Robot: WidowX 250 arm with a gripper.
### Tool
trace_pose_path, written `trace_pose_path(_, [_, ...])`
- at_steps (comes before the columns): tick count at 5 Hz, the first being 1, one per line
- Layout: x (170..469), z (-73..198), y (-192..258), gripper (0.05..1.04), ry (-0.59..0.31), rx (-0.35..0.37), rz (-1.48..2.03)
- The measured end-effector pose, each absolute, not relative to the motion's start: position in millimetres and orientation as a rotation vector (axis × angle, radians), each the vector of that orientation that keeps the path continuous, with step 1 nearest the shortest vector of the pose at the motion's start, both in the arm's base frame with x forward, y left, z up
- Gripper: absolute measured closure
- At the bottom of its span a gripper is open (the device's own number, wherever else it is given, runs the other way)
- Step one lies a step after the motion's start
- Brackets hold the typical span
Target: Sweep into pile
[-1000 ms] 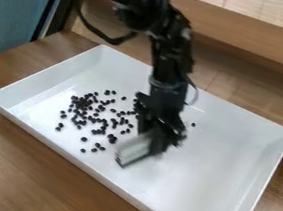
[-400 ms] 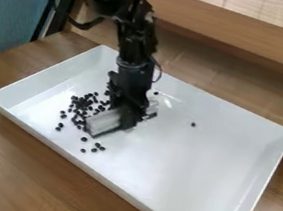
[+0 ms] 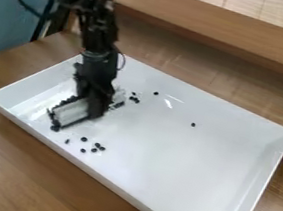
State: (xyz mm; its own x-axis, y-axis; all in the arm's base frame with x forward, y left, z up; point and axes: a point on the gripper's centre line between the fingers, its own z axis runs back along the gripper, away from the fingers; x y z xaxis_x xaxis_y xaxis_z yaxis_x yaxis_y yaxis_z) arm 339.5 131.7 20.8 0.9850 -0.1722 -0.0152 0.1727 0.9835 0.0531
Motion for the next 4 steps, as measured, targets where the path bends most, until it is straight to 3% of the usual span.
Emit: trace_pose_path(4, [346,22,158,0.684,-0.016,0.016,-0.116])
